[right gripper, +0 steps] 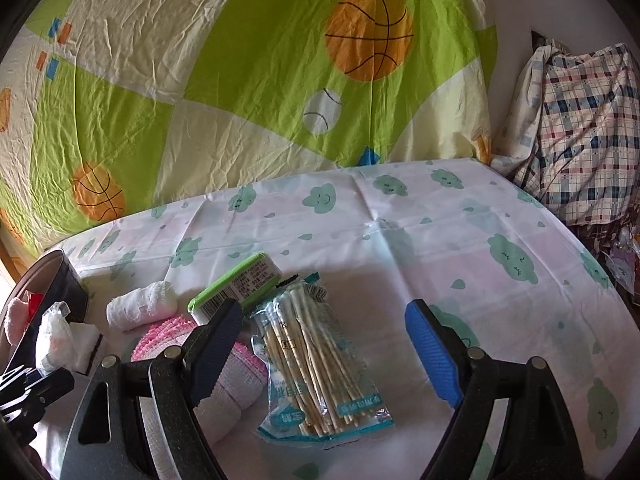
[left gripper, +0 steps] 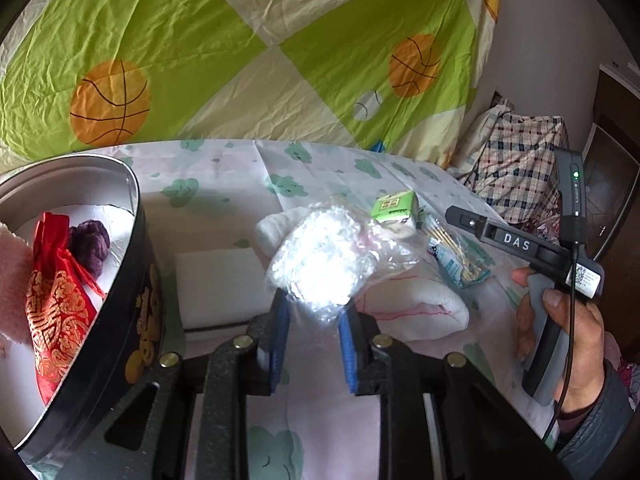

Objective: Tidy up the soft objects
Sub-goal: 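Grasp the cotton-swab pack with the right gripper while the left holds the plastic bag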

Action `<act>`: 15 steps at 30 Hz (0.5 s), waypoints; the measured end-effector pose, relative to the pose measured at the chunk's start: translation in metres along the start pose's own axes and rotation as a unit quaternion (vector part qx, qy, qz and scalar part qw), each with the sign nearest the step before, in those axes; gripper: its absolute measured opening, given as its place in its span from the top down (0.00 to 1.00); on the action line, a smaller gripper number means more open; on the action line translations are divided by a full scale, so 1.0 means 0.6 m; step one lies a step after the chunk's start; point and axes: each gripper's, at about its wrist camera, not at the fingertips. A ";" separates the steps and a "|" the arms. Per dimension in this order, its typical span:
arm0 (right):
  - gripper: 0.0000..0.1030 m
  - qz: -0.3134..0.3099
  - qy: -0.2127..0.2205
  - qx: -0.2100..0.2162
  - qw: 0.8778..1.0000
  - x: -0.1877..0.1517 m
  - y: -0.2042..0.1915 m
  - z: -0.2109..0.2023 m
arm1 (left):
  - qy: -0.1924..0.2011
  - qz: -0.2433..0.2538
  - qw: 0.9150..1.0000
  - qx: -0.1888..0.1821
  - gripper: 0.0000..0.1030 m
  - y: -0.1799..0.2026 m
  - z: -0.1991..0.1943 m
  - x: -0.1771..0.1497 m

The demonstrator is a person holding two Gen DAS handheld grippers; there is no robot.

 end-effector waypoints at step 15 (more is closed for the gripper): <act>0.17 -0.017 -0.092 0.027 0.995 -0.013 -0.014 0.060 | 0.020 0.004 1.000 0.021 0.79 0.006 -0.012 0.001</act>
Point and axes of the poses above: each gripper's, at about its wrist camera, not at the fingertips, and z roughly the way its jaws point, y to its right, x to its top, and after that the axes turned 7 degrees about y, right-handed
